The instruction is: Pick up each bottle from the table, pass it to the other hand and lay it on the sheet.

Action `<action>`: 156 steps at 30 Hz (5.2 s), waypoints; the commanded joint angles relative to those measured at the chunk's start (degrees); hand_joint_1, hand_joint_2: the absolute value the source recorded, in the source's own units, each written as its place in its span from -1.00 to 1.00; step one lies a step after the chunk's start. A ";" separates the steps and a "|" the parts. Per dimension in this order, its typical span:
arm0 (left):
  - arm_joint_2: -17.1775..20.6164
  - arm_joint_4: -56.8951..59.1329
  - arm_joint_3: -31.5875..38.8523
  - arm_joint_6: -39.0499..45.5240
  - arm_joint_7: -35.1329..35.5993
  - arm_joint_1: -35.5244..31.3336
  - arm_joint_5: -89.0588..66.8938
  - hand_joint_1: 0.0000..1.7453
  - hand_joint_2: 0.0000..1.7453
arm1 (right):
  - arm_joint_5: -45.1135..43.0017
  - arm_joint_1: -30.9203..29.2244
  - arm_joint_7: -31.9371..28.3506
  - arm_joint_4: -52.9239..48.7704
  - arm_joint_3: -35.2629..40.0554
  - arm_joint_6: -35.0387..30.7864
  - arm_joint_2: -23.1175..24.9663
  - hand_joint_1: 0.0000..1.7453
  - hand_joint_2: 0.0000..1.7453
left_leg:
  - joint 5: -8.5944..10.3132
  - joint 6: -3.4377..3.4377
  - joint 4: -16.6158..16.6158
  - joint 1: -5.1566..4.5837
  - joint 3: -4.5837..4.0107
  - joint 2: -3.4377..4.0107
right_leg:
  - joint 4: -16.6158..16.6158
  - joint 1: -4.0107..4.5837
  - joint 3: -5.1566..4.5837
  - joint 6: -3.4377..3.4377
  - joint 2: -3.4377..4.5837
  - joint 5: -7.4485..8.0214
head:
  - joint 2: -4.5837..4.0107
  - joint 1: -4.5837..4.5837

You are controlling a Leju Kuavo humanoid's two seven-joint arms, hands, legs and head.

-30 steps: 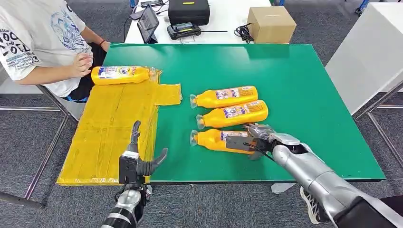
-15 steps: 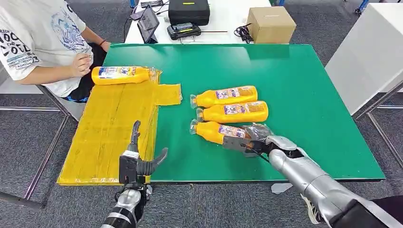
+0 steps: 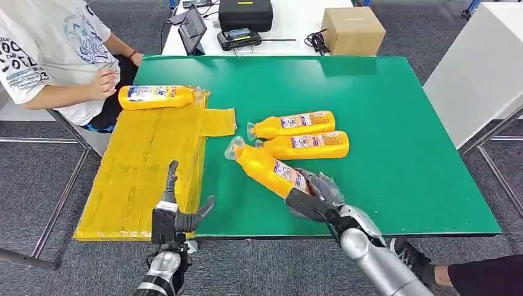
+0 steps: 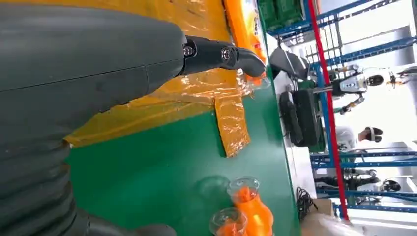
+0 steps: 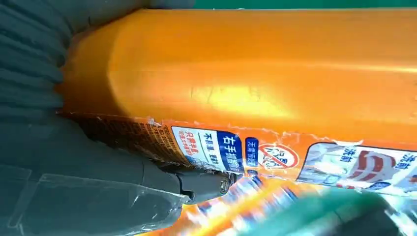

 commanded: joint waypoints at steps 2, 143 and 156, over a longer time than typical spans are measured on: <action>0.59 -5.75 2.13 -1.09 0.47 1.57 0.17 -1.00 1.00 | 2.12 8.96 -9.61 -13.10 -14.42 -8.16 12.89 1.00 1.00 | -0.16 -0.08 -0.01 0.03 0.20 0.07 | 0.01 0.03 0.17 -0.12 0.04 -0.10 | 0.00 -0.02; 8.29 -16.64 -1.17 5.83 10.92 -10.48 -11.18 1.00 1.00 | -10.26 13.02 -28.57 -13.45 -2.53 -19.15 23.47 -1.00 -1.00 | -0.19 -0.10 -0.04 0.06 0.35 0.16 | -0.03 0.05 0.27 -0.12 0.10 -0.14 | 0.00 0.02; 17.32 26.14 3.71 5.05 22.78 -30.74 -58.37 1.00 1.00 | -15.05 7.62 -26.52 -9.10 1.49 -11.25 24.80 -1.00 -1.00 | 0.01 -0.11 -0.14 0.01 0.31 0.09 | -0.03 -0.01 0.21 -0.10 0.05 -0.03 | 0.00 0.04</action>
